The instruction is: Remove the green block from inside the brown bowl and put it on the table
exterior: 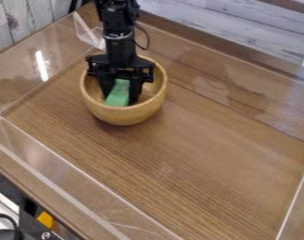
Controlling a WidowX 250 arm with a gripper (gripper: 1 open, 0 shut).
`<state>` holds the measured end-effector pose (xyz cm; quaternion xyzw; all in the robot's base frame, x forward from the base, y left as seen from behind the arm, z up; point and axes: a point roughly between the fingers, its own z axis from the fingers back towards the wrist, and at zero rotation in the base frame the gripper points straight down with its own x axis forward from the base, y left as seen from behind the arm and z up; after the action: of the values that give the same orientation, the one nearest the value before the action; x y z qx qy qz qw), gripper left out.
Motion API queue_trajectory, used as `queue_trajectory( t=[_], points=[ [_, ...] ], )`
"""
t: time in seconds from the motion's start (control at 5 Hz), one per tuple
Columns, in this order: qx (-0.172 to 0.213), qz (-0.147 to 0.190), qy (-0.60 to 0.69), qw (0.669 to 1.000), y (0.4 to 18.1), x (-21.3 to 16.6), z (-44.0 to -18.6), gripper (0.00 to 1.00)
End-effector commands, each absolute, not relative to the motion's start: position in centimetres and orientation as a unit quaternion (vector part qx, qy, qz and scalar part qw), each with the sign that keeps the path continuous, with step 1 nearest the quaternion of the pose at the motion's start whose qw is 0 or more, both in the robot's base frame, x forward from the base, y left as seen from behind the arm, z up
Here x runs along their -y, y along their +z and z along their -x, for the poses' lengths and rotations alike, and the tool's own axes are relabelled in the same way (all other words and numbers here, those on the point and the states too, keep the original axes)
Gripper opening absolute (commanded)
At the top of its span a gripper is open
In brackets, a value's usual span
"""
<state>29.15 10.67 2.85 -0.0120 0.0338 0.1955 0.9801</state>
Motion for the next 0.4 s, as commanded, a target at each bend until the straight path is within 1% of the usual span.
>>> queue_trajectory(
  t=[0.0,0.2],
  points=[
    [0.001,0.009,0.2,0.98,5.8,-11.2,-30.0,0.0],
    [0.007,0.013,0.201,0.979,7.2,-11.4,-30.4,0.0]
  ],
)
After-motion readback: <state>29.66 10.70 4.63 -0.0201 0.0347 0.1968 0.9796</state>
